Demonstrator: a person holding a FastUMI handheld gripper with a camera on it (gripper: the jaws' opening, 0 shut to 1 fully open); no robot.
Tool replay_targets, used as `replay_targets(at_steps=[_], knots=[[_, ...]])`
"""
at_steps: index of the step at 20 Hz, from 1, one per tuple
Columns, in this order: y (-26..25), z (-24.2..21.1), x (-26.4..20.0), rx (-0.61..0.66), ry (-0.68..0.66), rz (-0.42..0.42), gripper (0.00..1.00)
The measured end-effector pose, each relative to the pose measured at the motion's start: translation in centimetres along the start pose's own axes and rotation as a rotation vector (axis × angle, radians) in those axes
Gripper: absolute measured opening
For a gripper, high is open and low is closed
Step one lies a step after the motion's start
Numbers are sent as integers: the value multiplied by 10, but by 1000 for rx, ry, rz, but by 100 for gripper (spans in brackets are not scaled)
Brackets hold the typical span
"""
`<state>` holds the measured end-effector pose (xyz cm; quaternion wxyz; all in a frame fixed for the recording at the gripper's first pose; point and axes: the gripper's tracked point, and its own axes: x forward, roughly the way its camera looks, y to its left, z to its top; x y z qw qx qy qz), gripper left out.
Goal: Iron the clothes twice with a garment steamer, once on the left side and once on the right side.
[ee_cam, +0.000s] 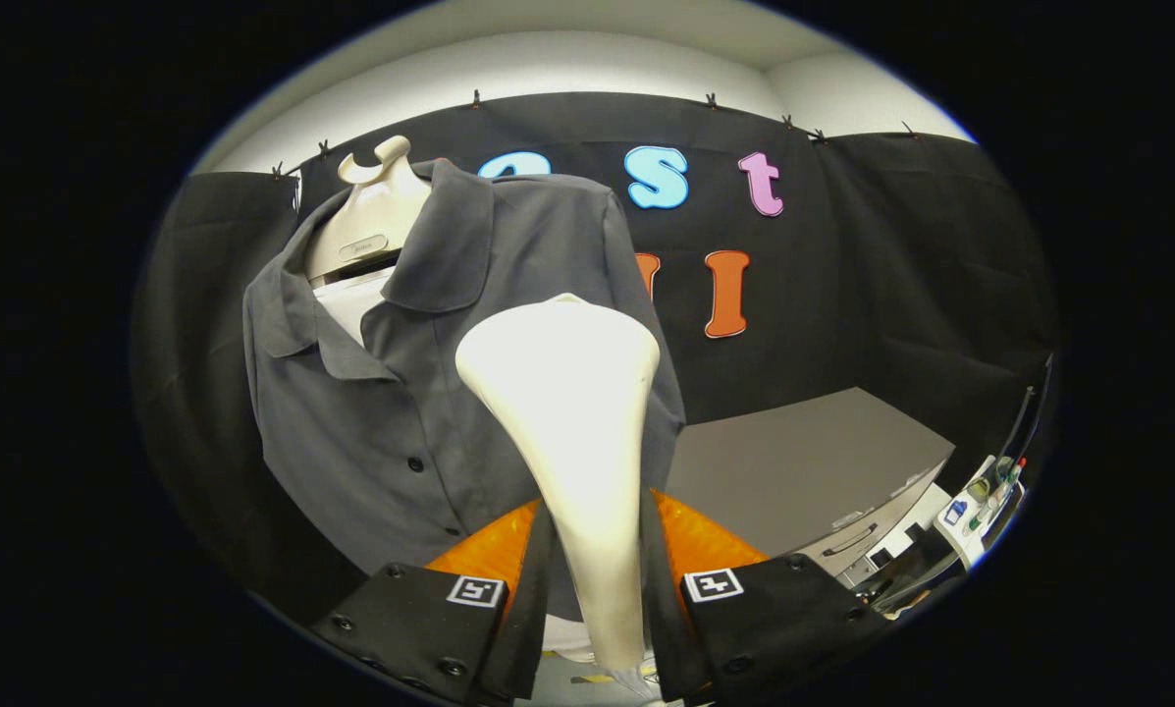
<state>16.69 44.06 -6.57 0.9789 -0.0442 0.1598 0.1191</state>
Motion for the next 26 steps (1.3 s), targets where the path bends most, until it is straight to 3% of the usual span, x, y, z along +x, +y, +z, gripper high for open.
replay_targets(at_steps=[10, 26], knots=[[8, -34, 49, -34, 71, -22, 53], [1, -171, 59, -29, 283, -63, 53]])
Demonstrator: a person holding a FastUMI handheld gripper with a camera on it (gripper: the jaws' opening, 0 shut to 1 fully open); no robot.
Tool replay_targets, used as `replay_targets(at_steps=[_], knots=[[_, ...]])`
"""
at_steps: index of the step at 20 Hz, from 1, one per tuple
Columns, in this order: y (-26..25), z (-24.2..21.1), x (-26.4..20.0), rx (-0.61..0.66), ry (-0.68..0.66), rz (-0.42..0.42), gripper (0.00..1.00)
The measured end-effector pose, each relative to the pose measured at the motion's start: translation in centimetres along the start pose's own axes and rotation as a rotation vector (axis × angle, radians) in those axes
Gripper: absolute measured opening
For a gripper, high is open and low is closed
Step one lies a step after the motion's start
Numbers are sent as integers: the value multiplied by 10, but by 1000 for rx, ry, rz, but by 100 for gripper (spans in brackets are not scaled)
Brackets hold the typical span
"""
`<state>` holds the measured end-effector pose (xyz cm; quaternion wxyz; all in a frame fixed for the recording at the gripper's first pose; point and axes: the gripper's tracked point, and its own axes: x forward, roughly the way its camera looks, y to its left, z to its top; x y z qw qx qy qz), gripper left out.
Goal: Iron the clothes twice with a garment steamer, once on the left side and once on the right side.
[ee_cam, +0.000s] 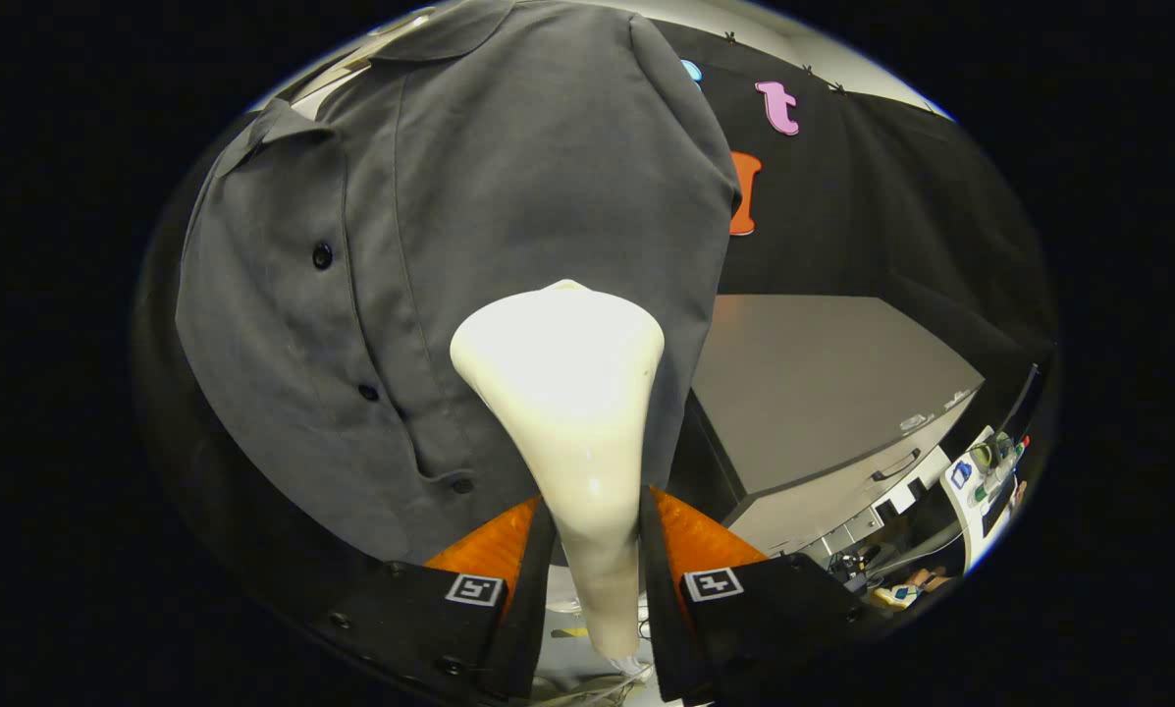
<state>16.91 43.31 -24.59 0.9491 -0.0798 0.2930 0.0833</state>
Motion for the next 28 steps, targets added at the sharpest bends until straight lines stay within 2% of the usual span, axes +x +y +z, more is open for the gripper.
replay_targets(at_steps=[9, 28], knots=[[9, -57, 19, -17, 98, -6, 53], [-4, -183, 63, -20, 286, -36, 53]])
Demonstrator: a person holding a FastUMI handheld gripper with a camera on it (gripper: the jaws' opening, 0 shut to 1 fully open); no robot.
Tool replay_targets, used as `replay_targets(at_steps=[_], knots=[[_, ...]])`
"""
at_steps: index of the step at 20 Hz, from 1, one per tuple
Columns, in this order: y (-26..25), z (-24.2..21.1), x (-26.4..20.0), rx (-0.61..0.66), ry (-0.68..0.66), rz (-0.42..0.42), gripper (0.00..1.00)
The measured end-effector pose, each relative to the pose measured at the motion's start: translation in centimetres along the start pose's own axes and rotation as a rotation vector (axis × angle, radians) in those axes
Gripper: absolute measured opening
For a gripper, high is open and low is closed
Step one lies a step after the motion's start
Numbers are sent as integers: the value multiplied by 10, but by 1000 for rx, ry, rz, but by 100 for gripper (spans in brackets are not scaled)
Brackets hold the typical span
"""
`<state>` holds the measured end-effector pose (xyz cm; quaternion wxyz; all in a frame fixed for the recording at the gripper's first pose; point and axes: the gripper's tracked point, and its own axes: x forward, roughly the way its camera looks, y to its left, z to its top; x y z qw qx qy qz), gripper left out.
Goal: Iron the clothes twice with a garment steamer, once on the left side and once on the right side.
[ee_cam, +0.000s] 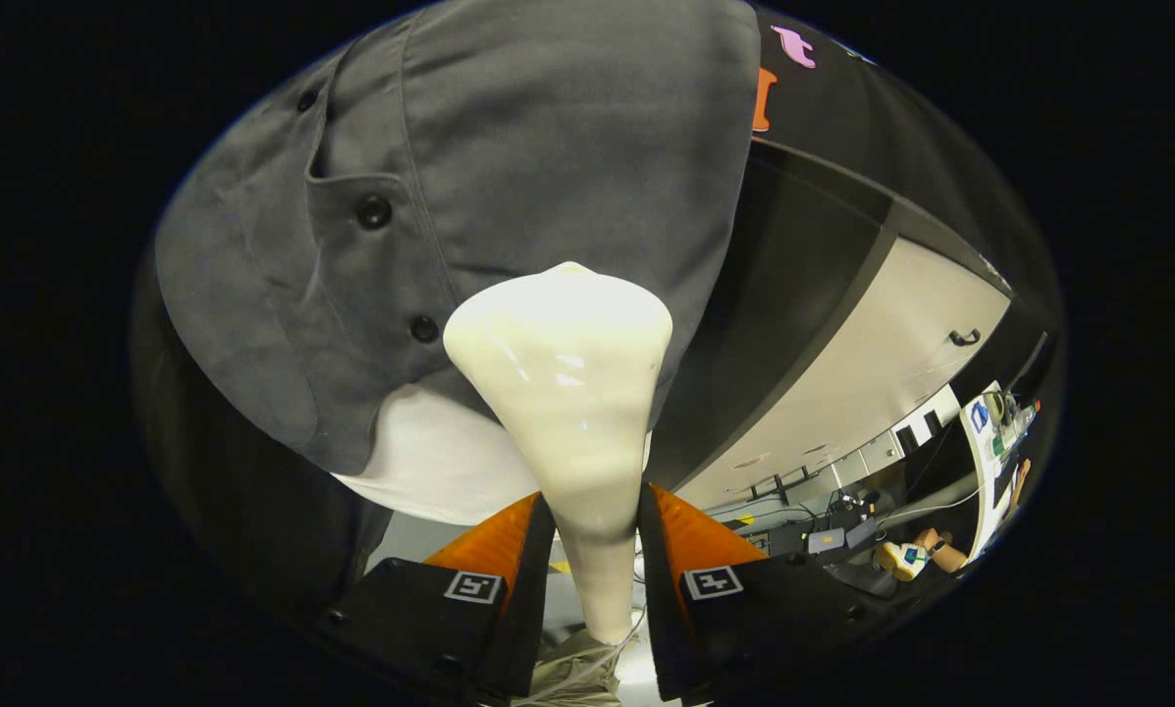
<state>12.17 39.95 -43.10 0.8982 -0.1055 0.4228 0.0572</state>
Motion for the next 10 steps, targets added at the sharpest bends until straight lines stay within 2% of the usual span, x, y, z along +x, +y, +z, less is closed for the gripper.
replay_targets(at_steps=[6, 10], knots=[[4, -12, 1, 38, 27, -6, 53], [-14, -4, -22, 69, -15, -15, 53]])
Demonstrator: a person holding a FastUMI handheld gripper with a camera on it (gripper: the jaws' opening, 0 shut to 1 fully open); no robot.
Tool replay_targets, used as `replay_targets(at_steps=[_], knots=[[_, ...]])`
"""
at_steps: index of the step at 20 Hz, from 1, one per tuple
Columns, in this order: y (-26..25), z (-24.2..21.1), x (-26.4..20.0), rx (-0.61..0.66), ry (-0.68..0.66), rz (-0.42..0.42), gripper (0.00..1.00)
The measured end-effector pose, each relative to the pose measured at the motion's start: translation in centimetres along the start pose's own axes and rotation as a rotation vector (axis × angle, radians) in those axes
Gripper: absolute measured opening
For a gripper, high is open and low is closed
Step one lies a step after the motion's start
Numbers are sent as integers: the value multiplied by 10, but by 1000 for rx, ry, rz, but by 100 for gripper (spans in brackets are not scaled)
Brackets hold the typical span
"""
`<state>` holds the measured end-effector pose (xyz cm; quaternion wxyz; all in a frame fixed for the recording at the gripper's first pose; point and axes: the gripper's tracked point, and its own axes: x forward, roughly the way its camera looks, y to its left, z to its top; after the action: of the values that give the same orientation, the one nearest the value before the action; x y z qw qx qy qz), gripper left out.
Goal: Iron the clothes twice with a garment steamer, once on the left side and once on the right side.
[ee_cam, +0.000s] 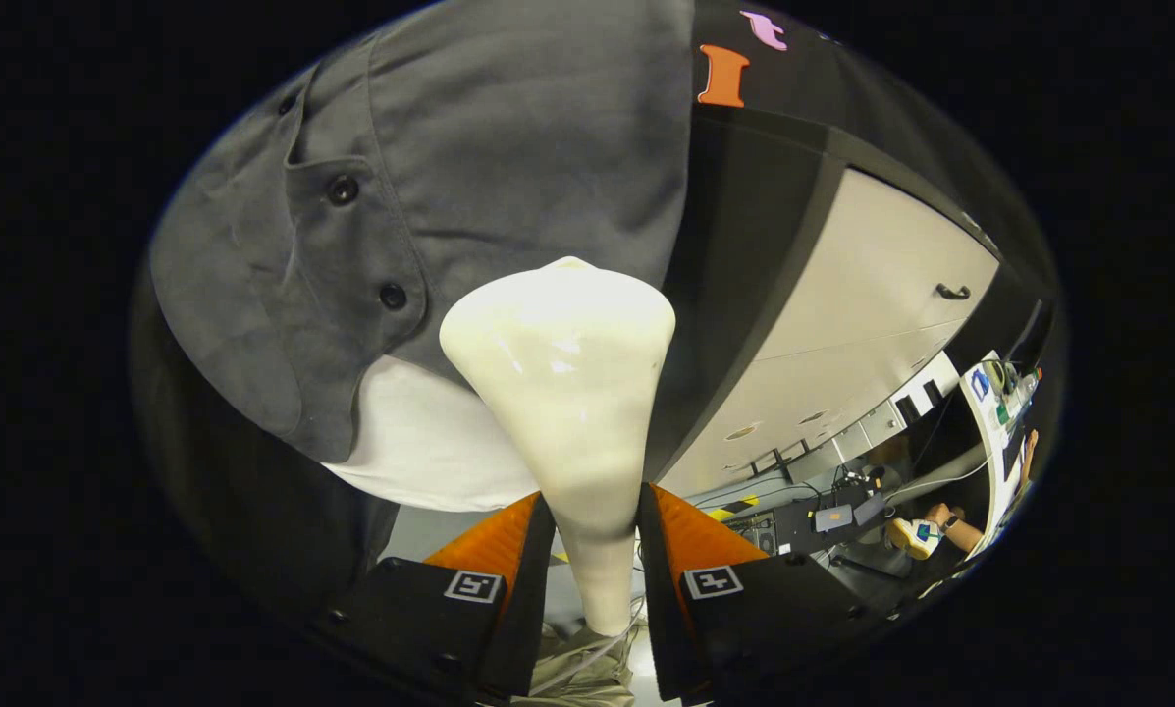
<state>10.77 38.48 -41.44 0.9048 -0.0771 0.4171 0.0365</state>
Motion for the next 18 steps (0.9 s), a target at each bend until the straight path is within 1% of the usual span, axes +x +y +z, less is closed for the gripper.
replay_targets(at_steps=[5, 10, 14, 18], knots=[[-10, 49, -54, 28, -117, -20, 53], [-3, 107, -120, 24, -250, -5, 53], [13, 150, -176, 54, -365, 17, 53], [44, 187, -225, 40, -457, 56, 53]])
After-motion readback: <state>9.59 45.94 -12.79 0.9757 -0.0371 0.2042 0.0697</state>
